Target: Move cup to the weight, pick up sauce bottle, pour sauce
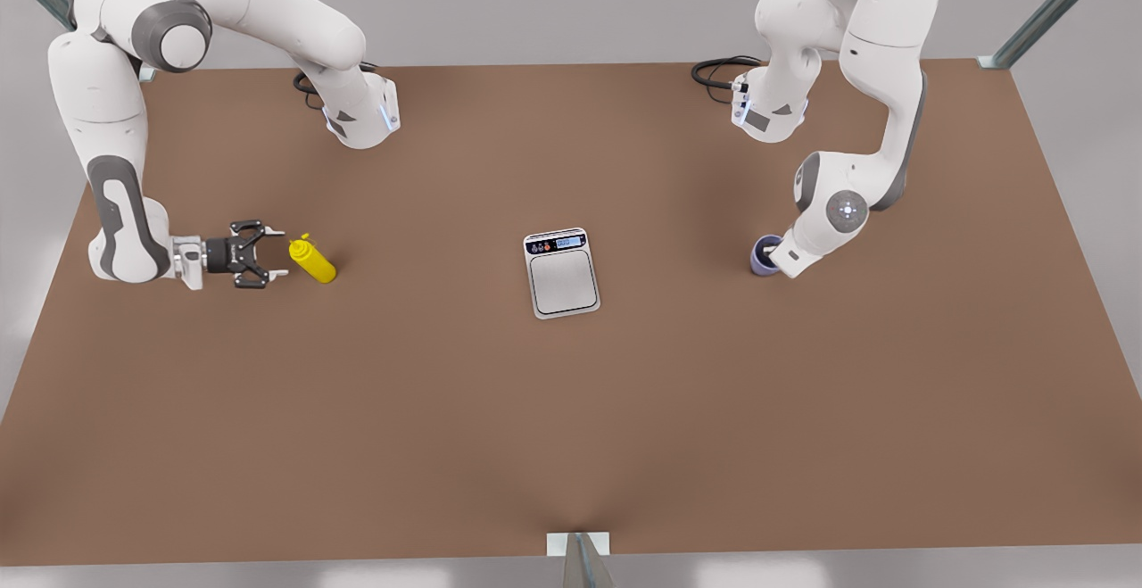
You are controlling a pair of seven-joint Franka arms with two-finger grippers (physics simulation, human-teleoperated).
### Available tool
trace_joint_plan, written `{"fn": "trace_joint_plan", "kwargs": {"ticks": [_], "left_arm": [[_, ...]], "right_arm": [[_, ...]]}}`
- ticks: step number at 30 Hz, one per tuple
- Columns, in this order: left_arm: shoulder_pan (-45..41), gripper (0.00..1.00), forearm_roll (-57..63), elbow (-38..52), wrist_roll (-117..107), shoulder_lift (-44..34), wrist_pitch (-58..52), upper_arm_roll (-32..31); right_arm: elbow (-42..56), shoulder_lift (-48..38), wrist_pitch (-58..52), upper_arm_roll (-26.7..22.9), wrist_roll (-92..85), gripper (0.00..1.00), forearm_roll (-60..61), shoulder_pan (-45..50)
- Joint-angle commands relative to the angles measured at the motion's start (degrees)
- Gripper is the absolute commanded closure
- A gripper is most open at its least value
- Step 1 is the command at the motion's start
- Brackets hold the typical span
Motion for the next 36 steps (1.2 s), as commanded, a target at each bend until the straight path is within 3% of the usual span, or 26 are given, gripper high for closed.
{"fn": "trace_joint_plan", "kwargs": {"ticks": [1, 6, 12, 18, 27, 34, 36], "left_arm": [[0.1, 0.79, -1.6, 0.0, 0.2, 0.0, 0.0, 0.0], [0.1, 0.79, -1.8, 1.9, -4.8, -3.1, -1.6, -0.7], [-1.3, 0.79, -1.9, 10.6, -23.7, -1.9, -6.4, -10.6], [-13.1, 0.79, -6.3, 28.0, -41.9, 10.1, -8.9, -11.4], [-26.1, 0.79, -6.5, 46.1, -62.0, 22.3, -11.2, -11.7], [-29.8, 0.79, -5.5, 50.5, -66.0, 27.3, -11.4, -11.5], [-29.8, 0.64, -5.5, 50.3, -65.8, 27.8, -11.2, -11.5]], "right_arm": [[0.0, 0.0, 0.0, 0.0, 0.0, 0.00, 0.0, 0.1], [2.0, 1.4, 0.4, 0.5, 0.4, 0.00, 0.5, 0.9], [1.4, 2.7, 0.0, 1.1, 0.4, 0.00, 2.4, 2.6], [0.9, 2.8, -0.1, 1.2, 0.4, 0.00, 2.9, 3.3], [0.8, 2.9, -0.2, 1.6, 0.4, 0.00, 5.0, 5.3], [0.8, 3.0, -0.1, 2.8, 0.4, 0.00, 6.3, 6.5], [0.8, 3.1, -0.1, 2.9, 0.4, 0.00, 6.6, 6.8]]}}
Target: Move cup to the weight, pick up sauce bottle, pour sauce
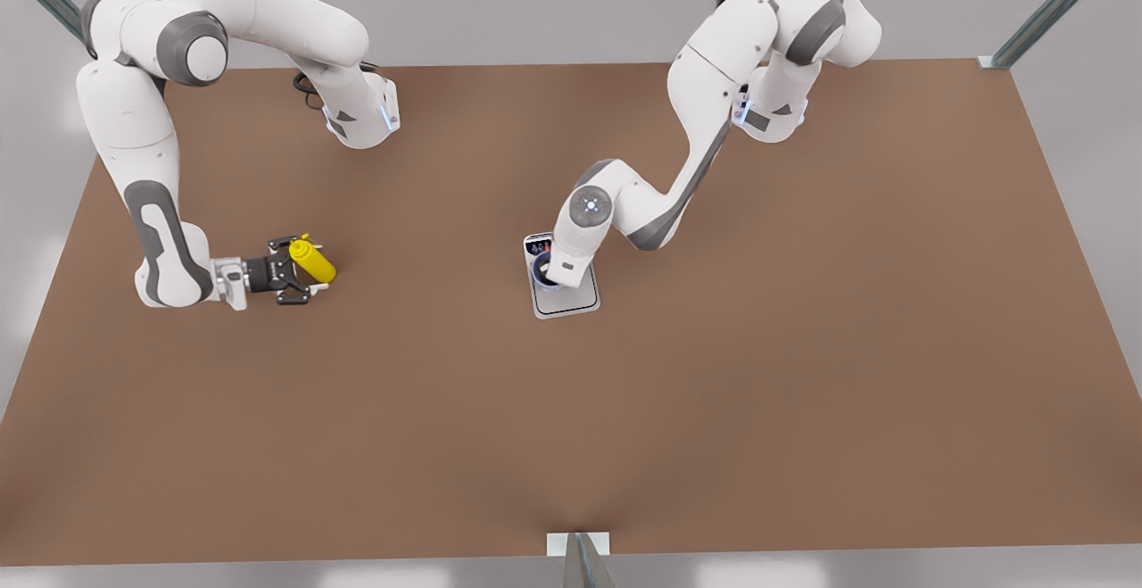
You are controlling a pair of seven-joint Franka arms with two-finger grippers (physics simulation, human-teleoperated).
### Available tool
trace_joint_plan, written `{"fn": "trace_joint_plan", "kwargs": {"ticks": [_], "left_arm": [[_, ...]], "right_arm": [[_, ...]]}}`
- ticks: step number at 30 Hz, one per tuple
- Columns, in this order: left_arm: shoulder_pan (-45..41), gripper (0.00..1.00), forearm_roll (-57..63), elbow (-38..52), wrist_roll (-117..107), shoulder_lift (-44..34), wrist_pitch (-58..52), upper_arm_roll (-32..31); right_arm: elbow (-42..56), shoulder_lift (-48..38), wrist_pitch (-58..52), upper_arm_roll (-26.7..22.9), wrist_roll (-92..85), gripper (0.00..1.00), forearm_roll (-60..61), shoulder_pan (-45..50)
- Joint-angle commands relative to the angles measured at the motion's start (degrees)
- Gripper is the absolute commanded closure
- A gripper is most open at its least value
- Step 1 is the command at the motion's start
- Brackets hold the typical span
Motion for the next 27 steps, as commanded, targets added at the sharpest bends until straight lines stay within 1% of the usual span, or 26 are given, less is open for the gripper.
{"fn": "trace_joint_plan", "kwargs": {"ticks": [1, 4, 5, 6, 7, 8, 10, 11, 12, 18, 19, 20, 21, 23, 25, 26, 27], "left_arm": [[0.0, 0.58, 4.1, 0.1, -0.3, 0.0, -0.4, 0.0], [0.0, 0.41, 4.7, 0.2, -0.3, 0.3, -0.3, 0.0], [0.0, 0.40, 4.7, 0.3, -0.3, 0.3, -0.4, 0.0], [0.0, 0.40, 4.7, 0.4, -0.3, 0.2, -0.5, 0.0], [0.0, 0.39, 4.7, 0.4, -0.3, -0.2, -0.6, 0.0], [0.0, 0.36, 4.7, 0.4, -0.3, -0.5, -0.8, 0.1], [0.1, 0.35, 4.6, 0.5, -0.5, -2.1, -3.3, 0.0], [0.1, 0.35, 4.6, 0.5, -0.6, -2.4, -3.4, 0.1], [0.1, 0.35, 4.6, 0.5, -0.9, -3.3, -3.5, 0.1], [0.5, 0.35, 4.1, 2.7, 0.7, -7.6, -12.9, 1.0], [0.7, 0.36, 3.9, 2.7, 2.1, -9.0, -13.6, 2.6], [0.9, 0.36, 1.4, 2.7, 8.0, -11.7, -16.0, 7.3], [0.9, 0.36, -1.9, 2.7, 17.1, -13.8, -20.2, 13.5], [0.9, 0.35, -3.3, 2.7, 38.3, -16.9, -30.0, 27.1], [1.0, 0.25, -4.3, 2.6, 55.5, -18.1, -33.9, 39.7], [1.0, 0.00, -4.3, 2.4, 58.2, -17.8, -33.2, 42.0], [10.4, 0.00, -4.3, 2.6, 59.3, -19.6, -33.4, 36.3]], "right_arm": [[0.0, 0.0, 0.0, 0.0, 0.0, 0.00, 0.0, 0.0], [0.0, -0.1, -0.1, 0.1, -0.2, 0.00, 0.0, 0.0], [0.1, 0.0, -0.1, 0.1, -0.2, 0.12, 0.0, 0.0], [0.1, -0.1, -0.1, 0.1, -0.2, 0.21, 0.0, 0.0], [0.1, -0.1, -0.1, 0.1, -0.2, 0.25, 0.0, 0.0], [0.2, -0.1, -0.1, 0.1, -0.2, 0.27, 0.0, -0.1], [0.2, -0.1, -0.1, 0.1, -0.2, 0.30, 0.0, -0.1], [0.2, -0.1, -0.1, 0.1, -0.2, 0.34, 0.0, -0.1], [0.2, -0.1, -0.1, 0.1, -0.2, 0.34, 0.0, -0.1], [0.4, -0.1, -0.2, 0.1, -0.2, 0.35, 0.0, -0.2], [0.4, -0.1, -0.5, 0.1, -0.2, 0.35, 0.0, -0.2], [0.5, -0.1, -0.5, 0.1, -0.2, 0.36, 0.0, -0.2], [0.6, -0.1, -0.5, 0.1, -0.2, 0.37, 0.0, -0.3], [0.6, -0.1, -0.5, 0.1, -0.1, 0.38, 0.0, -0.3], [0.8, -0.1, -0.6, 0.1, 0.0, 0.41, 0.0, -0.4], [0.9, -0.1, -0.9, 0.1, 0.1, 0.42, 0.0, -0.4], [0.9, -0.1, -1.0, 0.1, 0.1, 0.42, 0.1, -0.4]]}}
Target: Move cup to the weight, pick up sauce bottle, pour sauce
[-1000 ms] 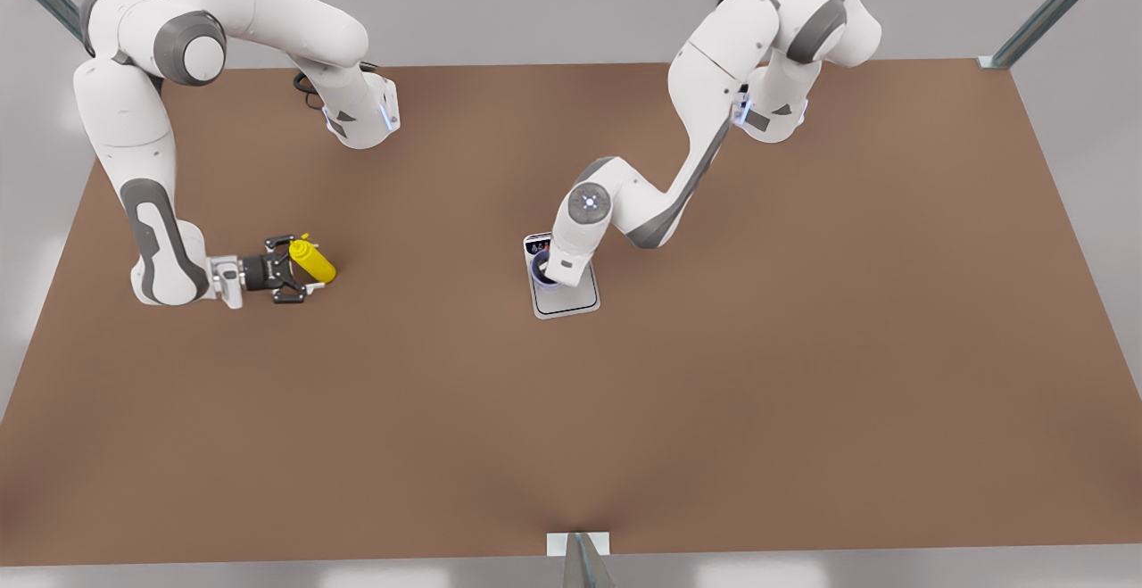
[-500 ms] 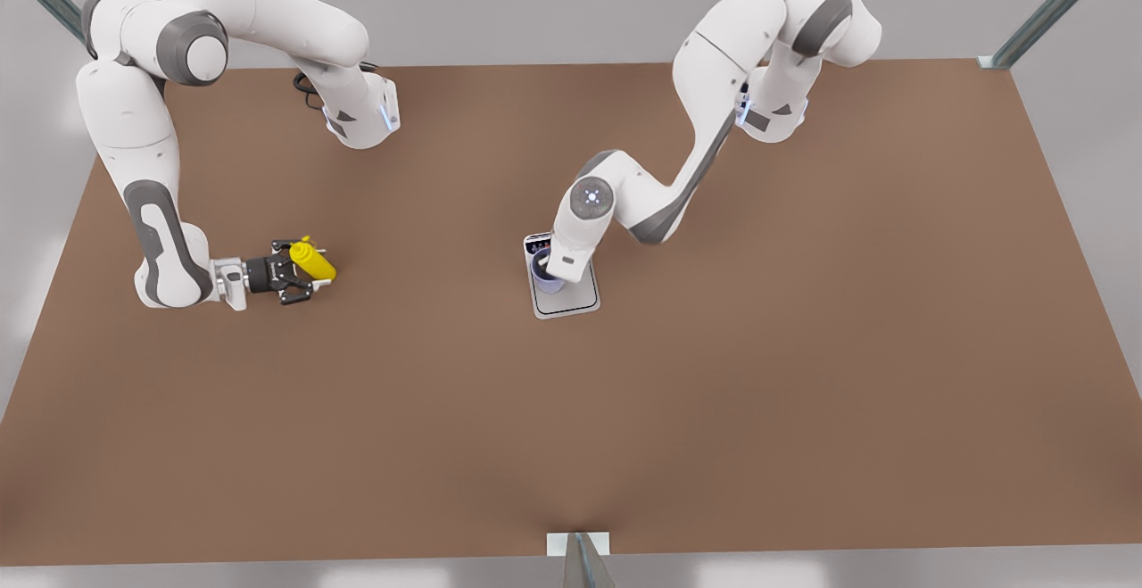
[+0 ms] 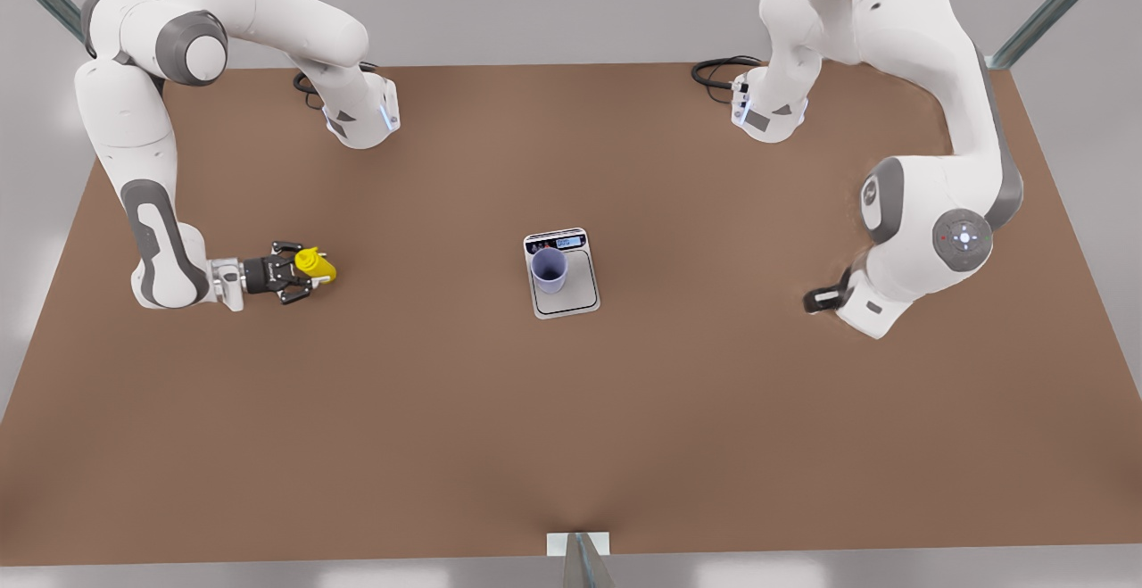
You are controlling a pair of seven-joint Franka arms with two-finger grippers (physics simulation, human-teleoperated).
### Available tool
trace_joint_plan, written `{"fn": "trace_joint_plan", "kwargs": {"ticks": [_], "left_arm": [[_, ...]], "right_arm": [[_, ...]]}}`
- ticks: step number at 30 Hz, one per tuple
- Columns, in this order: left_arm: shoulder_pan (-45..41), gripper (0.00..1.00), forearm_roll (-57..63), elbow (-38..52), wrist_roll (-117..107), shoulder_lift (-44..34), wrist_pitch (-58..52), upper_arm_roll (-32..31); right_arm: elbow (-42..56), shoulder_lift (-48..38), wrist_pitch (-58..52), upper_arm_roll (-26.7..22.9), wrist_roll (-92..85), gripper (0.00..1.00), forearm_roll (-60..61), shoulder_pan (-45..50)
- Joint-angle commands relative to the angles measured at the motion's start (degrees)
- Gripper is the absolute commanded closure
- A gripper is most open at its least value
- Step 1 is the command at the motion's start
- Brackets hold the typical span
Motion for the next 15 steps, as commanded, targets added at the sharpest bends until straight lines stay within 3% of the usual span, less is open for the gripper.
{"fn": "trace_joint_plan", "kwargs": {"ticks": [1, 3, 4, 11, 15], "left_arm": [[6.2, 0.00, 0.1, 0.0, 0.0, -0.8, -0.1, -5.3], [16.3, 0.00, 12.9, 0.0, 2.5, -2.1, 0.7, -16.5], [19.4, 0.00, 12.6, 1.5, 3.7, -0.2, 0.7, -18.8], [19.5, 0.00, 12.6, 3.5, 7.3, 0.4, 0.8, -17.7], [19.5, 0.00, 12.6, 6.1, 7.3, 2.7, 0.8, -17.8]], "right_arm": [[0.0, 0.0, 0.0, 0.0, 0.0, 0.42, 0.0, 0.0], [0.0, 0.0, 0.0, 0.0, 0.1, 0.43, 0.2, 0.1], [0.0, 0.0, 0.0, 0.0, 0.1, 0.44, 0.4, 0.1], [2.0, -0.6, -5.2, -0.1, 2.2, 0.45, 1.3, -0.6], [11.3, -5.1, -6.3, -0.1, 21.3, 0.44, 1.4, 3.9]]}}
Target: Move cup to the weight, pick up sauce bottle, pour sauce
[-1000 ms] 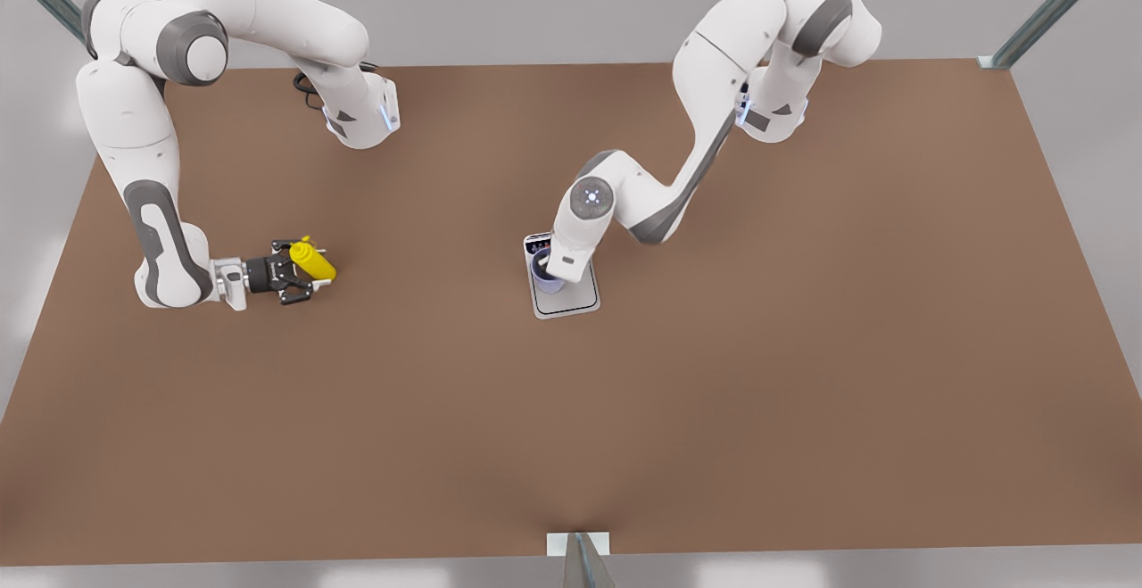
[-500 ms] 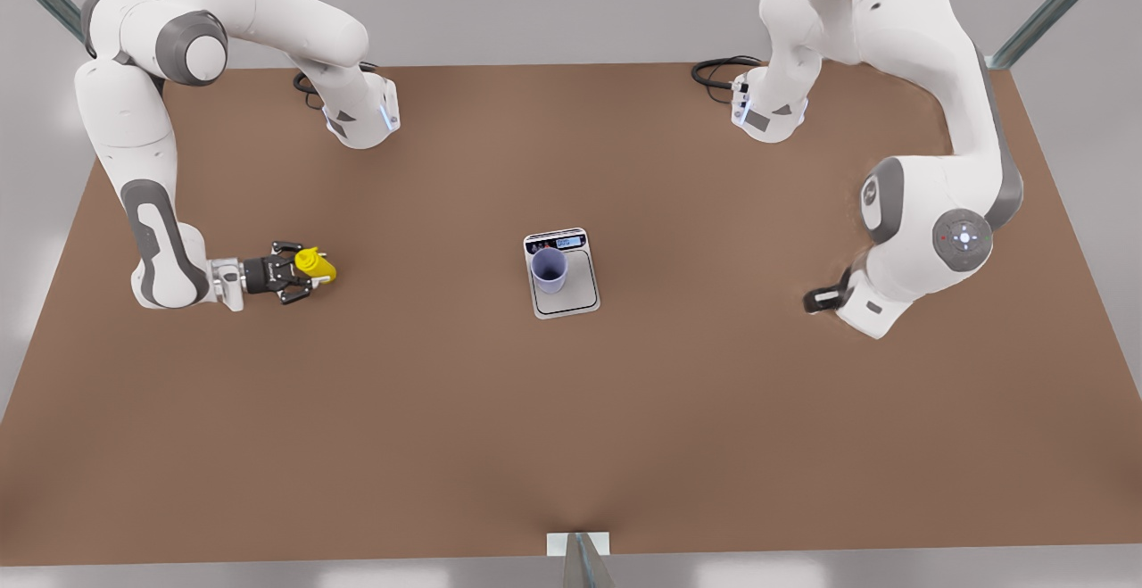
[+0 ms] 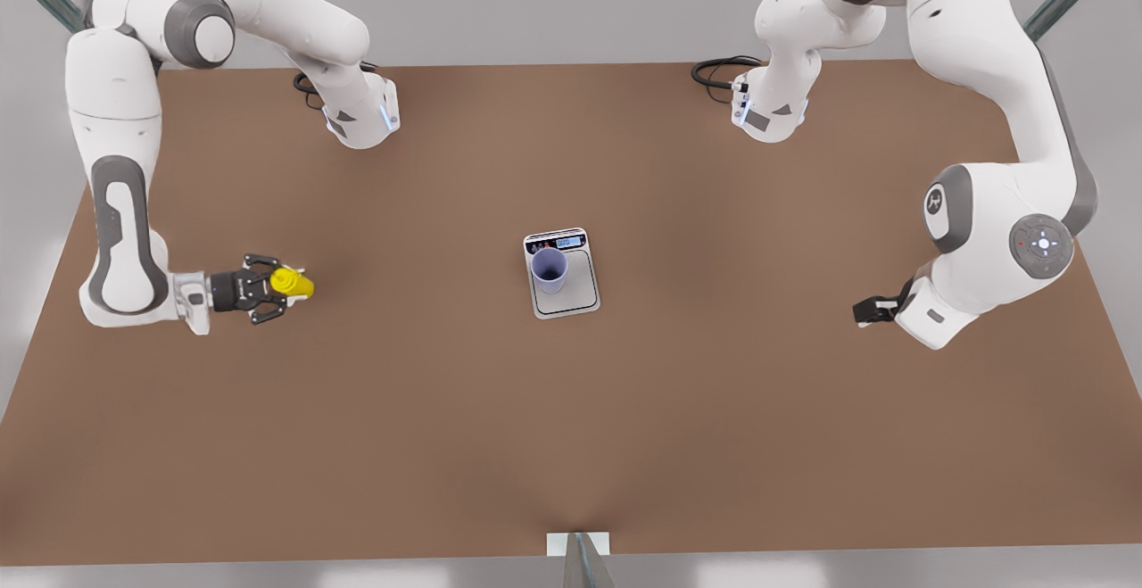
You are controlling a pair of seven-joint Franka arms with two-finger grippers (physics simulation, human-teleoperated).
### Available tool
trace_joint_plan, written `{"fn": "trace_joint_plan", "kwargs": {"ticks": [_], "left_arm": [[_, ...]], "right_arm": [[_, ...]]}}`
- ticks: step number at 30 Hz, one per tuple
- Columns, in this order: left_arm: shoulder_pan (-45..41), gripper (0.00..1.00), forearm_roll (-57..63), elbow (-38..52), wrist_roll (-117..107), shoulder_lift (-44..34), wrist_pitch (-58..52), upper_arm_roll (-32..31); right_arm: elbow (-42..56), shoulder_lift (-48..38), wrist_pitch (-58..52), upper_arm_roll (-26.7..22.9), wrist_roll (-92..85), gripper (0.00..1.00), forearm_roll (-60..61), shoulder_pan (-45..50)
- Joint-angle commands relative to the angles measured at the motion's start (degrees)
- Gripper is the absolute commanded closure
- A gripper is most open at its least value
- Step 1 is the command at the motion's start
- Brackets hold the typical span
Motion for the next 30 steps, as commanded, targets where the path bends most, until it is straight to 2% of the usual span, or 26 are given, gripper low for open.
{"fn": "trace_joint_plan", "kwargs": {"ticks": [1, 5, 8, 12, 16, 18, 22, 25, 30], "left_arm": [[-0.1, 0.00, 0.2, 0.0, -0.1, 0.0, 0.0, 0.0], [-0.1, 0.00, 0.3, -0.1, 0.0, 0.0, -0.1, 0.0], [-0.1, 0.00, 0.2, 0.0, -0.9, 0.4, -0.2, -0.2], [-1.1, 0.00, 0.9, 4.0, -0.4, 1.8, -0.4, -0.8], [-1.0, 0.00, 0.6, 4.2, 0.2, 1.5, -0.4, -0.1], [-1.0, 0.00, 0.4, 5.7, 0.0, 1.4, -0.4, -0.3], [-1.0, 0.00, 0.4, 5.8, -0.7, 1.8, 0.3, -0.4], [-1.0, 0.00, 0.7, 5.9, -0.5, 1.8, 0.3, -0.4], [-1.0, 0.00, 0.9, 5.9, -0.5, 1.8, 1.2, -0.3]], "right_arm": [[0.9, -0.1, 0.2, 0.0, 1.8, 0.44, 0.0, 1.1], [6.7, -4.0, 8.5, -0.1, 23.0, 0.44, -0.6, 14.4], [7.2, -7.5, 16.5, -0.3, 38.6, 0.44, -3.2, 24.7], [10.5, -8.6, 24.7, -0.3, 62.6, 0.44, -13.5, 36.9], [13.9, -8.5, 29.3, -0.2, 87.8, 0.44, -29.8, 45.4], [14.1, -9.8, 29.5, -0.2, 98.2, 0.44, -41.1, 49.8], [13.7, -12.0, 28.9, -0.1, 107.7, 0.44, -61.2, 60.6], [13.8, -12.6, 23.2, -0.1, 117.8, 0.44, -76.3, 65.8], [11.6, -13.5, 19.4, 0.2, 118.6, 0.44, -81.2, 68.4]]}}
